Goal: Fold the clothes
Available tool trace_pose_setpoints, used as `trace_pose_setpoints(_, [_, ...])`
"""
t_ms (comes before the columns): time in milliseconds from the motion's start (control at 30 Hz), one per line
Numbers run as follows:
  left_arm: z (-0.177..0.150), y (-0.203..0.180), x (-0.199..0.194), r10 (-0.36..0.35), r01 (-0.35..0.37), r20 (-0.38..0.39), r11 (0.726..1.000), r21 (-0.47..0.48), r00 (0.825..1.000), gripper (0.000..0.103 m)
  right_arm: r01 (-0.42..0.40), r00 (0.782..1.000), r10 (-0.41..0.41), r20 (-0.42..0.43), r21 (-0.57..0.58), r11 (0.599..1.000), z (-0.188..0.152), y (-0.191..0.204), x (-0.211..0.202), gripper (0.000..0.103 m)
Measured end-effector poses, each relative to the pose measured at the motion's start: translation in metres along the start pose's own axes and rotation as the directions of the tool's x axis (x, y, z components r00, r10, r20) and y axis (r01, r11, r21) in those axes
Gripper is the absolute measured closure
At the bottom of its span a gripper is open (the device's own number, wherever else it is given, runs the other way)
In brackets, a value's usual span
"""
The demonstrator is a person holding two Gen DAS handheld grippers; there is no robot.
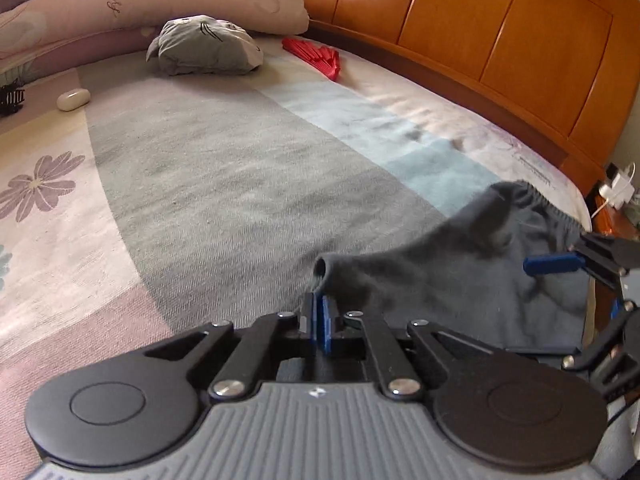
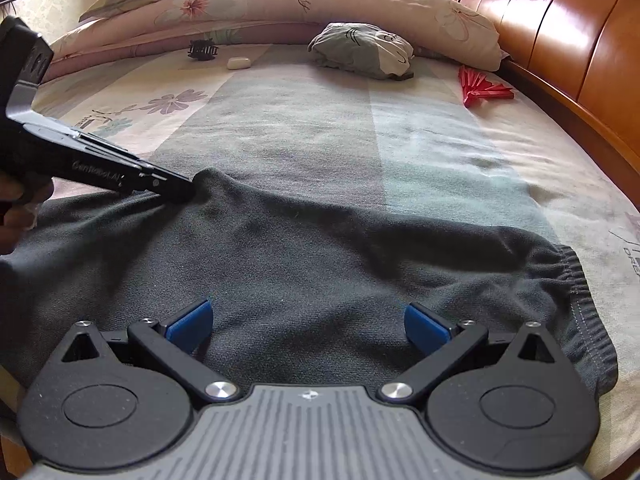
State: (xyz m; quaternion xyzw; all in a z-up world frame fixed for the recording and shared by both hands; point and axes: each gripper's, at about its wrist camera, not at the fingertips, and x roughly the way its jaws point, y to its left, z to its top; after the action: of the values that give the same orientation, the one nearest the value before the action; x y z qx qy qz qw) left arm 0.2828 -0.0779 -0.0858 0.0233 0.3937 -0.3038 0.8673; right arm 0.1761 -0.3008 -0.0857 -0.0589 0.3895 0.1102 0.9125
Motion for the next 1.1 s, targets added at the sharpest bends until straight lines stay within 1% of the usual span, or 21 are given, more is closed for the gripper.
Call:
trace_pose_setpoints(67, [0.005,-0.002,-0.002,0.032,-0.032,0.006,0.999,0.004,0.999,0.098,0.004,1.000,-0.004,-0.001,0.006,1.000,-0.002,0.000,-0.003,0.000])
trace_pose_setpoints(133, [0.006,-0.005,-0.012,0.042,-0.042,0.006,0.999,0.000,0.999,0.098,-0.001,1.000,0.001,0.004,0.009,1.000,-0.003,0.000,-0.007,0.000])
trace_pose_setpoints(233, [-0.003,-0.014,-0.039,0.053,-0.054,0.028,0.998,0.040,0.998,0.096,-0.028,0.999,0.028,0.020,-0.008,1.000,-0.004,0.007,-0.014,0.000])
trace_pose_setpoints(300, [-0.013,-0.025,-0.060,0.084,-0.085,0.014,0.992,0.093,0.996,0.087,-0.054,0.998,0.055,0.016,-0.043,0.998,-0.004,0.015,-0.015,0.000])
trace_pose_setpoints(333, [-0.020,-0.031,-0.068,0.104,-0.102,-0.005,0.987,0.123,0.995,0.075,-0.064,0.998,0.065,0.010,-0.062,0.996,-0.005,0.020,-0.014,0.000])
trace_pose_setpoints(367, [-0.027,-0.037,-0.076,0.125,-0.120,-0.020,0.981,0.152,0.992,0.067,-0.075,0.997,0.076,0.001,-0.080,0.994,-0.007,0.024,-0.012,0.000])
trace_pose_setpoints(433, [-0.047,-0.046,-0.092,0.155,-0.148,-0.029,0.973,0.178,0.987,0.066,-0.082,0.996,0.080,-0.026,-0.090,0.993,-0.013,0.029,-0.007,0.000])
trace_pose_setpoints(467, [-0.056,-0.048,-0.098,0.166,-0.157,-0.036,0.972,0.176,0.986,0.066,-0.085,0.996,0.083,-0.025,-0.076,0.994,-0.015,0.027,-0.007,0.000])
trace_pose_setpoints(533, [-0.077,-0.046,-0.106,0.186,-0.178,-0.059,0.976,0.125,0.981,0.066,-0.089,0.996,0.088,-0.024,-0.053,0.995,-0.019,0.025,-0.007,0.000])
trace_pose_setpoints(600, [-0.097,-0.038,-0.110,0.200,-0.195,-0.089,0.979,0.060,0.976,0.066,-0.077,0.997,0.076,-0.030,-0.055,0.995,-0.019,0.026,-0.012,0.000])
trace_pose_setpoints(667, [-0.107,-0.033,-0.120,0.192,-0.192,-0.068,0.981,0.009,0.979,0.066,-0.075,0.997,0.074,-0.024,-0.066,0.995,-0.017,0.029,-0.018,0.000])
trace_pose_setpoints(700, [-0.107,-0.033,-0.126,0.191,-0.192,-0.068,0.981,-0.002,0.979,0.066,-0.083,0.997,0.083,-0.012,-0.077,0.994,-0.016,0.032,-0.021,0.000])
trace_pose_setpoints(767, [-0.104,-0.038,-0.135,0.224,-0.224,-0.043,0.975,0.016,0.974,0.065,-0.105,0.994,0.106,0.008,-0.097,0.990,-0.014,0.040,-0.025,0.000])
trace_pose_setpoints(833, [-0.105,-0.040,-0.138,0.221,-0.221,-0.038,0.975,0.009,0.975,0.061,-0.127,0.992,0.127,-0.005,-0.118,0.985,-0.014,0.050,-0.021,0.000])
trace_pose_setpoints(900, [-0.112,-0.037,-0.131,0.214,-0.217,-0.079,0.976,-0.029,0.974,0.060,-0.129,0.991,0.123,-0.048,-0.141,0.982,-0.019,0.060,-0.011,0.000])
trace_pose_setpoints(933, [-0.118,-0.035,-0.128,0.226,-0.231,-0.102,0.972,-0.040,0.969,0.060,-0.125,0.992,0.119,-0.048,-0.143,0.982,-0.022,0.062,-0.009,0.000])
trace_pose_setpoints(1000, [-0.127,-0.038,-0.132,0.238,-0.241,-0.084,0.970,-0.030,0.968,0.059,-0.134,0.991,0.131,-0.032,-0.133,0.982,-0.026,0.058,-0.011,0.000])
trace_pose_setpoints(1100, [-0.129,-0.036,-0.143,0.223,-0.231,-0.121,0.971,-0.057,0.967,0.058,-0.148,0.989,0.145,-0.034,-0.129,0.980,-0.027,0.054,-0.012,0.000])
